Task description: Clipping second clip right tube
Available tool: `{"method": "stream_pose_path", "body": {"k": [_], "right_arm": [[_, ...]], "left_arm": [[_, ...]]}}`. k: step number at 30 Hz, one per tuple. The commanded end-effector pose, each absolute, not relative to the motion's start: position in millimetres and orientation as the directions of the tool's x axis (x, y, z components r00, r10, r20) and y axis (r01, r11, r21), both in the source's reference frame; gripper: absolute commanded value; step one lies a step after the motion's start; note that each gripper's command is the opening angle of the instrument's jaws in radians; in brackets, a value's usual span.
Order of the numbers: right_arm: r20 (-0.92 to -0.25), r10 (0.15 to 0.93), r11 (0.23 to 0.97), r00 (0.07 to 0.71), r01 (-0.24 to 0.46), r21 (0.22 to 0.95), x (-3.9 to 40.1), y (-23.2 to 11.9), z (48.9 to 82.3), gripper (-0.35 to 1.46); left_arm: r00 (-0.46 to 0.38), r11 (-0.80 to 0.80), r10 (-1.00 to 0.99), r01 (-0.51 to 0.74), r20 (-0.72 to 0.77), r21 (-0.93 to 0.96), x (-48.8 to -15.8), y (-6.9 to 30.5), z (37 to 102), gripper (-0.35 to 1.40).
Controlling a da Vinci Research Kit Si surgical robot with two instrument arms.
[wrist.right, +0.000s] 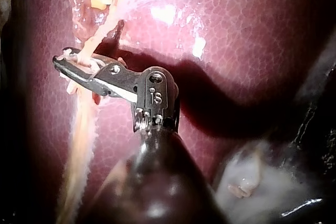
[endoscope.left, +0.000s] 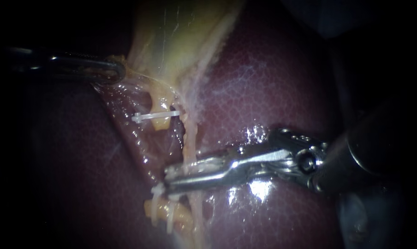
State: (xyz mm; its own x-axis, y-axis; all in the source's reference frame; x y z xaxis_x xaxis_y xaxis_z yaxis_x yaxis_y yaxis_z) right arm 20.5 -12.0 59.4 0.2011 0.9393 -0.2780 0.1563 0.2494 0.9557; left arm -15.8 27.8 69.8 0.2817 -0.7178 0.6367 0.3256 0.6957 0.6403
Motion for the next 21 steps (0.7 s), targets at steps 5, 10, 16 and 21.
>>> {"method": "stream_pose_path", "body": {"k": [5, 10, 16, 21], "right_arm": [[-0.28, 0.937, 0.252, 0.21, 0.153, 0.956, 20.4, -12.0, 59.4, -0.35], [-0.281, 0.936, 0.253, 0.212, 0.151, 0.956, 20.4, -12.1, 59.5, -0.35], [-0.281, 0.936, 0.253, 0.212, 0.151, 0.956, 20.4, -12.1, 59.5, -0.35], [-0.281, 0.936, 0.253, 0.212, 0.151, 0.956, 20.5, -12.0, 59.6, -0.35]], "left_arm": [[0.282, 0.696, -0.718, 0.326, 0.637, 0.64, -15.8, 27.8, 69.8, -0.35], [0.282, 0.696, -0.718, 0.326, 0.637, 0.64, -15.7, 27.8, 69.8, -0.35], [0.281, 0.696, -0.718, 0.328, 0.637, 0.639, -15.7, 27.8, 69.8, -0.35], [0.281, 0.695, -0.718, 0.328, 0.637, 0.639, -15.7, 27.8, 69.7, -0.35]]}}
